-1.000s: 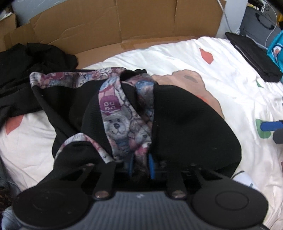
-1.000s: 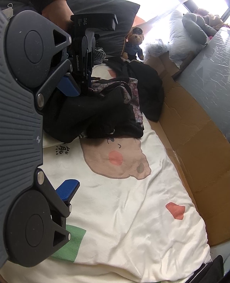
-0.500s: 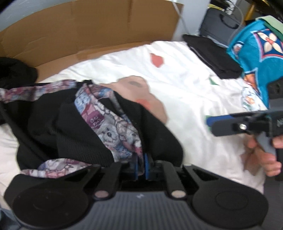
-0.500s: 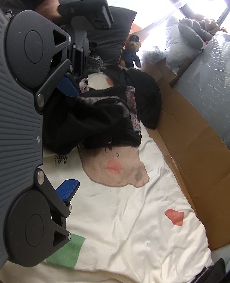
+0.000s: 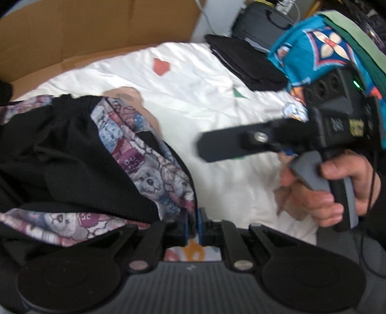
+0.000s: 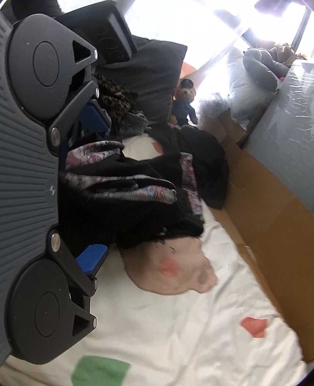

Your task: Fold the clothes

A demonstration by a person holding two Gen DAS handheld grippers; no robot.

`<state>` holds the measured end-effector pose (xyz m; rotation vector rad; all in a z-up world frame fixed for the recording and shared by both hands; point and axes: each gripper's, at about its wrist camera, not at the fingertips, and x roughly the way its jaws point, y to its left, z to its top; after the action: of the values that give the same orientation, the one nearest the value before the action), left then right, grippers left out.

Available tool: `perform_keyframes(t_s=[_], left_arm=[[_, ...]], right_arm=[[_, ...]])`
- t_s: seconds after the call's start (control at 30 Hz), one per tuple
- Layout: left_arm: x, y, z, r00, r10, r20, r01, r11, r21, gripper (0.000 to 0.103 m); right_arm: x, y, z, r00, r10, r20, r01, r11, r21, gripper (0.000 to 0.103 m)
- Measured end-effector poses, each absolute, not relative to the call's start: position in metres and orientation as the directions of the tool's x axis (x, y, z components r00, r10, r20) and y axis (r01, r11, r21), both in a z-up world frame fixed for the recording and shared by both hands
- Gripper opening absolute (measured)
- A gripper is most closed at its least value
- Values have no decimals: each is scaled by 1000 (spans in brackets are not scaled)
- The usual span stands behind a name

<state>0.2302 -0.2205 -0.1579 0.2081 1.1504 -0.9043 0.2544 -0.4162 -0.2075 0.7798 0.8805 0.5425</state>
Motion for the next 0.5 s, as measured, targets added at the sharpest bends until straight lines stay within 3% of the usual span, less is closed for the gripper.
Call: perform_keyframes(t_s=[0.27, 0.5], left_arm=[[209, -242, -180, 13, -495, -869, 743, 586, -323, 7], [195, -246, -191, -48, -489, -871, 747, 561, -357, 7]], right_arm=[[258, -410, -217, 475, 727, -496, -72, 594, 801, 102], [256, -424, -229, 476, 685, -552, 20, 619, 785, 96]])
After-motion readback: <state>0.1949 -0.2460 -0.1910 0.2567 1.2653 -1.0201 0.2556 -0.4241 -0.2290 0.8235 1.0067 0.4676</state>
